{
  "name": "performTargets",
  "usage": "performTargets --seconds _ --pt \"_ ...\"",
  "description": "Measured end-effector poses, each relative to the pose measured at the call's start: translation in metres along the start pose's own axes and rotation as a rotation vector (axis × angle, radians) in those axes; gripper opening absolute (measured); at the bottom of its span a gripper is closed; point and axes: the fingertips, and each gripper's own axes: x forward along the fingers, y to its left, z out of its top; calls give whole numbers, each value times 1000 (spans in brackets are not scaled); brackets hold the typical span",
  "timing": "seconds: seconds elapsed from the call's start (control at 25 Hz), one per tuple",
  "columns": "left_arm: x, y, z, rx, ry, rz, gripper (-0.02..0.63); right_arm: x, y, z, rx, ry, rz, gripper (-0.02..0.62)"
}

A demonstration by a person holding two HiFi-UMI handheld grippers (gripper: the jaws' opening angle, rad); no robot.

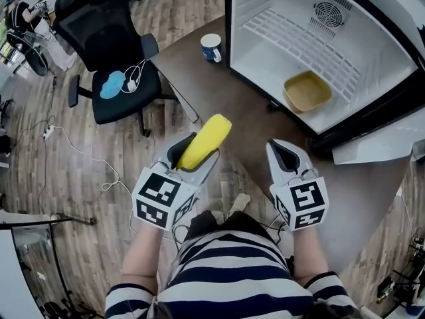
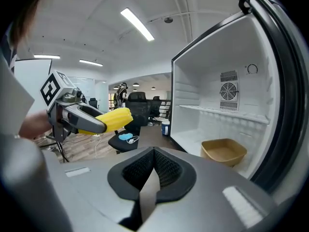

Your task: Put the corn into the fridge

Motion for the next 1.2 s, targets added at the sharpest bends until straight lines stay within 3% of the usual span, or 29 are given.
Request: performTargets --seconds 0.36,0.6,1.2 --pt "66 -9 58 70 -35 -43 0 11 -54 15 13 -48 -10 -2" --pt "98 -12 87 125 -76 -96 0 20 -76 19 2 -57 -66 -2" --pt "157 2 167 352 -108 -316 0 35 -132 61 85 -112 -373 -2"
